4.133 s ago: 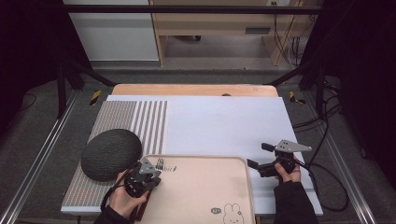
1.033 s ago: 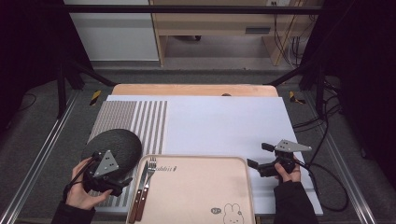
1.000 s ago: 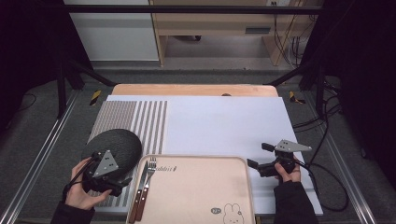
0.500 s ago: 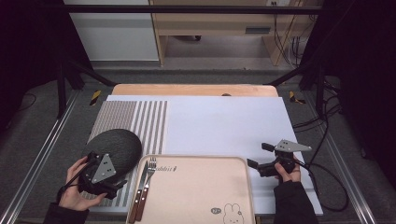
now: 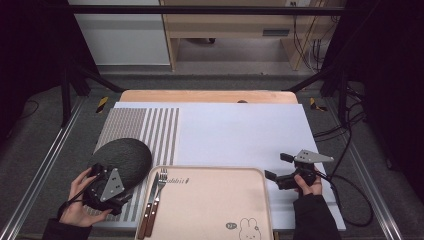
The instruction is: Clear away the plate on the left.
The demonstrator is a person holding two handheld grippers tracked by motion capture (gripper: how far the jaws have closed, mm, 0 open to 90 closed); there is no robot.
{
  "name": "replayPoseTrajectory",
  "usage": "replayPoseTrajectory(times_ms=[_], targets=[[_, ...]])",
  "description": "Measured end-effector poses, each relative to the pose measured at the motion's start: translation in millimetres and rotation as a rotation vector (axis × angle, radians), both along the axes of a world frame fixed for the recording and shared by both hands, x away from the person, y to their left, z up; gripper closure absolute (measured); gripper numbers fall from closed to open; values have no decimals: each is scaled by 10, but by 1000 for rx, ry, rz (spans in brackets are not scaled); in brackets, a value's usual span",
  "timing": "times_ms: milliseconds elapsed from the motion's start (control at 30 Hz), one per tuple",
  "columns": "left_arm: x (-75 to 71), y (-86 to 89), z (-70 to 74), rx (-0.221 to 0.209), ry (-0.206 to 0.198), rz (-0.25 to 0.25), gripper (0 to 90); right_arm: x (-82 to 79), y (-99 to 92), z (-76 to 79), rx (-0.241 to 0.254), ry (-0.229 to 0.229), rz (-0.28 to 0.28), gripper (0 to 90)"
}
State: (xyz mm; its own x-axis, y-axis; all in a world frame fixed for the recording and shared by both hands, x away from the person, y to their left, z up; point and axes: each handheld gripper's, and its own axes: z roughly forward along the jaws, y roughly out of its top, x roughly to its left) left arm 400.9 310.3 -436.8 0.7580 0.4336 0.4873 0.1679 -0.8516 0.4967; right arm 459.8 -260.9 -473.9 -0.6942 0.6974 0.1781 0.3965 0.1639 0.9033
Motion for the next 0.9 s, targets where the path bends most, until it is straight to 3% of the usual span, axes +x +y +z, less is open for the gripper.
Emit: replayPoseTrajectory(times_ms=[367,633,900], targets=[[-4,14,-66,78,-42,-35,16,-1,-1,0,0,2,1,5],[2,34,-185,168,-56,-34,0,-3,-3,1,2,1,0,5],[24,98,-263,214,-96,-15,0,-2,-3,1,2,3,0,5]])
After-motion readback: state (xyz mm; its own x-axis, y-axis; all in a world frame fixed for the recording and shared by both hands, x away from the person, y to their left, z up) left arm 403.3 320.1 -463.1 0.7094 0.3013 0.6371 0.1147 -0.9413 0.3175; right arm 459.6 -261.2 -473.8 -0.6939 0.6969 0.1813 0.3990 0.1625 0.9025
